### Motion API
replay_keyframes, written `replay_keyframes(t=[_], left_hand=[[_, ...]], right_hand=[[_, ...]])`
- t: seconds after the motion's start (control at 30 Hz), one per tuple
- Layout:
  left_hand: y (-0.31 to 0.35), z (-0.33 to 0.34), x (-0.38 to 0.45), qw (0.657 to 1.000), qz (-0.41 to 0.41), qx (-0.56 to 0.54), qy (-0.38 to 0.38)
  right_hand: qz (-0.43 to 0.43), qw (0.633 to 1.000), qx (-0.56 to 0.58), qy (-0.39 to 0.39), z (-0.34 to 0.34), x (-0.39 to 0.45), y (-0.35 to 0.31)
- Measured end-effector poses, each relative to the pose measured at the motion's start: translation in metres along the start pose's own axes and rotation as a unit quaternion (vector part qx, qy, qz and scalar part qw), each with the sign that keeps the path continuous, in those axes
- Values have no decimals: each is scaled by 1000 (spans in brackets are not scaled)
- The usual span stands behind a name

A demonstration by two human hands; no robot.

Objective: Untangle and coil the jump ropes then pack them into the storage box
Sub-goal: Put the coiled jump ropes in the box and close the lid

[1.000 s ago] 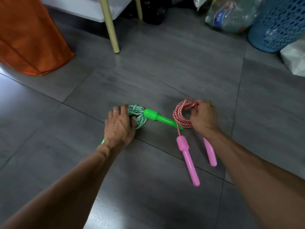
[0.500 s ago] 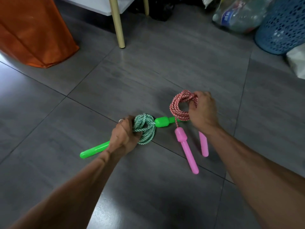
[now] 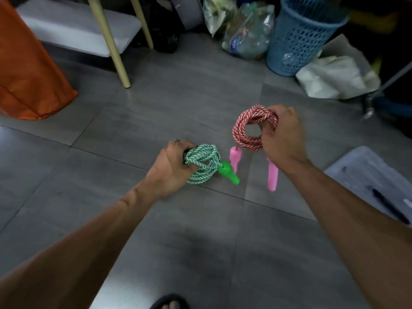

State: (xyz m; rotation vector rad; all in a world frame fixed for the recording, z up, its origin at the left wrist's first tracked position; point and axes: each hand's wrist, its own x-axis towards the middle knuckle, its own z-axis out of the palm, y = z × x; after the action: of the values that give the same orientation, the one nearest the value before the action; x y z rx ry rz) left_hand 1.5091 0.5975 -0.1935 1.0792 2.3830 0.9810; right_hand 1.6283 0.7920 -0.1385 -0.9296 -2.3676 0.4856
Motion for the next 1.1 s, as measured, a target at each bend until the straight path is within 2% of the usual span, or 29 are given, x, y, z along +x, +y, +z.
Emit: replay_keyframes(t=[0.27, 0.6, 0.9, 1.1], left_hand=[[155, -19, -49, 990, 115, -57, -63], [337, 21, -128, 948, 200, -109, -221], [468, 136, -234, 905, 245, -151, -314], [516, 226, -293, 868, 250, -184, -389]], right_hand=[[71, 991, -16, 114, -178, -57, 6], [168, 958, -49, 228, -383, -180, 50], [258, 908, -105, 313, -517, -336, 133], [325, 887, -111, 309, -535, -427, 196]])
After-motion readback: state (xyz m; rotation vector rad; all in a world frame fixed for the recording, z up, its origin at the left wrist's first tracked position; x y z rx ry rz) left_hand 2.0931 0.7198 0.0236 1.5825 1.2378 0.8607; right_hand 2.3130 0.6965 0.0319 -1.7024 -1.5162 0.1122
